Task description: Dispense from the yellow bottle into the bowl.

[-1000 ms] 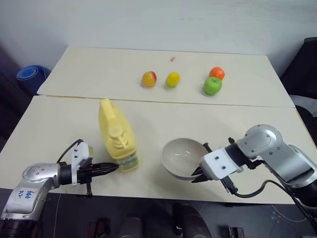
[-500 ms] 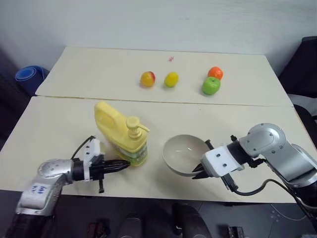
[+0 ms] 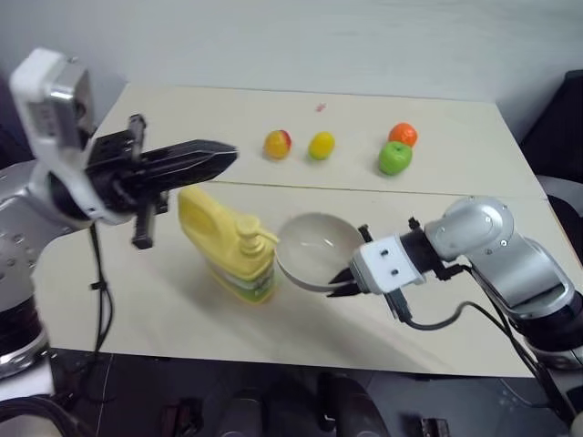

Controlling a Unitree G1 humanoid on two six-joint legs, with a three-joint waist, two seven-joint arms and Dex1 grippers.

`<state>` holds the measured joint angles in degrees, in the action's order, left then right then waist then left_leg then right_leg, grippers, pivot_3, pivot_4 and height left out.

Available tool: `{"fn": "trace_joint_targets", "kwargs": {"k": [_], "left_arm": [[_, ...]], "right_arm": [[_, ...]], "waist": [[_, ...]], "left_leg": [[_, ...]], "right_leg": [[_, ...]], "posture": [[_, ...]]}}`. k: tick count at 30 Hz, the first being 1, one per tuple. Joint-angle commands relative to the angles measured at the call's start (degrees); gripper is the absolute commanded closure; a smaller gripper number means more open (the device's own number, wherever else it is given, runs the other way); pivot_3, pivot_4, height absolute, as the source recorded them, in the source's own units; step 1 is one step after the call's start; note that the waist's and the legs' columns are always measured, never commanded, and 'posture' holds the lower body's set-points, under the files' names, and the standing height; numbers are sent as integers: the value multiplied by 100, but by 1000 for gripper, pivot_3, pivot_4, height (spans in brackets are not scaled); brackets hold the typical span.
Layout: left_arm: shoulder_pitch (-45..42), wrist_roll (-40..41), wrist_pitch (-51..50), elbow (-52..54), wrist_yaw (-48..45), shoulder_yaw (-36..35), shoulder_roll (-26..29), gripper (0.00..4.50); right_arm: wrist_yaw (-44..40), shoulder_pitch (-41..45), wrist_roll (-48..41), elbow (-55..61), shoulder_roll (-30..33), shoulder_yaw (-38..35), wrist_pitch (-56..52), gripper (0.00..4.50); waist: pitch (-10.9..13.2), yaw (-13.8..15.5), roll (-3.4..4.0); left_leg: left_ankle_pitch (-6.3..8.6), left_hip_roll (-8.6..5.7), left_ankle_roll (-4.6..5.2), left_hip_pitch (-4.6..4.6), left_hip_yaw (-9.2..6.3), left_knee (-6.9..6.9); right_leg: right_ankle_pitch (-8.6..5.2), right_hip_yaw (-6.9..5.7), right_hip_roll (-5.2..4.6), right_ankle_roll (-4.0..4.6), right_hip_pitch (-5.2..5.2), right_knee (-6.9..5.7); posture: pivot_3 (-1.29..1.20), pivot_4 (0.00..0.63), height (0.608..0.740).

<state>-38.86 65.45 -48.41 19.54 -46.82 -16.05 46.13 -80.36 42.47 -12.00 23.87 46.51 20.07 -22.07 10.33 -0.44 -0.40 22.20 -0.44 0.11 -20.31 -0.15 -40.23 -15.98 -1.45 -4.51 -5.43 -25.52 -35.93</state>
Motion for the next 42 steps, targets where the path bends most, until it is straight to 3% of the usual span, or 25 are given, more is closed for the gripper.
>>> {"fn": "trace_joint_targets", "kwargs": {"k": [1,5,19,31,37,42], "left_arm": [[-28,-417,223,31,33,349,-163,4480],[-15,-369,57,124,-11,577,-332,4480],[458,-784,-193,260,-402,801,160,4480],[836,-1848,204,308,-536,1506,350,4480],[969,-2263,469,305,-271,1740,145,4480],[1311,-2335,550,426,-172,1781,91,4480]], "right_arm": [[59,187,-143,242,-37,-101,-215,4500],[23,237,-253,511,86,-181,-410,4500],[-135,112,-736,1346,713,-352,-844,4500],[50,293,-823,1325,529,-192,-908,4500],[-14,426,-1007,1320,355,-109,-1065,4500],[-32,423,-1081,1342,372,-91,-1119,4500]], "waist": [[0,-51,0],[0,-116,0],[0,-104,0],[-4,-111,6],[-25,-96,26],[-42,-96,28]], "left_leg": [[0,0,0,4,-1,2],[-2,2,-4,4,-9,1],[-3,1,-6,4,-17,1],[-3,0,-6,16,-11,1],[-4,0,-6,33,-7,0],[-3,6,-5,126,-9,34]], "right_leg": [[0,-2,3,0,-1,-1],[0,4,2,0,-1,-3],[0,20,-4,1,0,-3],[-1,29,-4,2,5,0],[-2,36,-4,3,17,-1],[-5,36,-3,9,110,31]], "posture": [[0,150,740],[0,150,740],[0,150,740],[0,150,740],[0,150,740],[0,150,740]]}}
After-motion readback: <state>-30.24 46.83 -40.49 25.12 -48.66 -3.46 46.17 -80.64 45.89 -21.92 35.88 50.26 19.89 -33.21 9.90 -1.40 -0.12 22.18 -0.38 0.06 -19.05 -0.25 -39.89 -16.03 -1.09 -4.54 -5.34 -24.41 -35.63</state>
